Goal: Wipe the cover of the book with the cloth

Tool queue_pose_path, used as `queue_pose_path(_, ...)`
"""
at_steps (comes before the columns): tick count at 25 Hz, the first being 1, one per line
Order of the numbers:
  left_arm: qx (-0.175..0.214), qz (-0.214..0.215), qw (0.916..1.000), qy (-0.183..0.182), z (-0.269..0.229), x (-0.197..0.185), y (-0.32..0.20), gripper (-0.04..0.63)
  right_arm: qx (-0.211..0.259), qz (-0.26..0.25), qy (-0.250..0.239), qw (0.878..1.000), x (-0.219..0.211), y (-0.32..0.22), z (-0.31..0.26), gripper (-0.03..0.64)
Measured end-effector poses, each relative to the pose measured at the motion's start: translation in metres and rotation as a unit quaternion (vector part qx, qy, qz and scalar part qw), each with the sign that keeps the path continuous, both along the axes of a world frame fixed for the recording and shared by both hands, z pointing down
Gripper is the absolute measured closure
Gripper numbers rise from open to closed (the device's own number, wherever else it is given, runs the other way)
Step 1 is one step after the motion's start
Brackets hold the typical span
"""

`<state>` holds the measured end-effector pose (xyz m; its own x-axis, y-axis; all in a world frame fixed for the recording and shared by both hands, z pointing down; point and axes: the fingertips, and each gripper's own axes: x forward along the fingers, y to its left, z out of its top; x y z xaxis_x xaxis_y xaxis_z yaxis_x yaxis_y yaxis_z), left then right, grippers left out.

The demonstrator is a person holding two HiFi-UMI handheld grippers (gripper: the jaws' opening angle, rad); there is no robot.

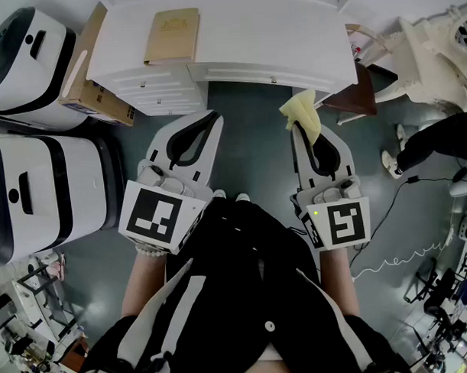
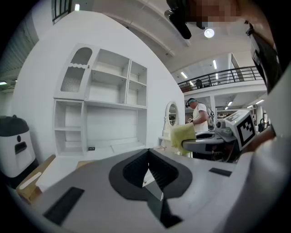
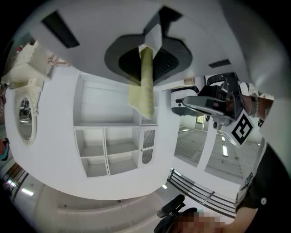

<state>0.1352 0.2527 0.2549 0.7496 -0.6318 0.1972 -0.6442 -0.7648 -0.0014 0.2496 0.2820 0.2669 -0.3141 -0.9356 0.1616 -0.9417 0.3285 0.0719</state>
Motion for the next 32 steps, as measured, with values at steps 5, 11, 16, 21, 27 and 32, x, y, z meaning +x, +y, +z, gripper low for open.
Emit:
queue_pose_path(5,0.003,-0.001,1.0000,0.001,-0.002,0.000,0.003,0.594,0.001,-0.002,0.000,1.000,-0.001,0.003,-0.001,0.581)
queue_pose_path(11,0.006,-0.008,0.9999,0.000,-0.004,-0.001,0.011,0.594,0.006,-0.008,-0.003,1.000,-0.001,0.010,-0.004,0.581)
queue_pose_path(16,0.007,-0.021,0.9998,0.000,-0.006,-0.003,0.018,0.594,0.008,-0.015,-0.014,1.000,0.000,0.015,-0.006,0.581)
queue_pose_path(21,0.009,-0.039,0.9992,0.001,-0.008,-0.005,0.027,0.594,0.008,-0.033,-0.017,0.999,0.000,0.023,-0.007,0.581)
queue_pose_path(27,0.010,-0.065,0.9978,-0.001,-0.009,-0.005,0.041,0.594,0.005,-0.054,-0.020,0.998,0.005,0.033,-0.005,0.581)
queue_pose_path(32,0.015,-0.090,0.9959,-0.003,-0.009,-0.010,0.054,0.594,0.009,-0.078,-0.022,0.997,0.002,0.040,-0.003,0.581)
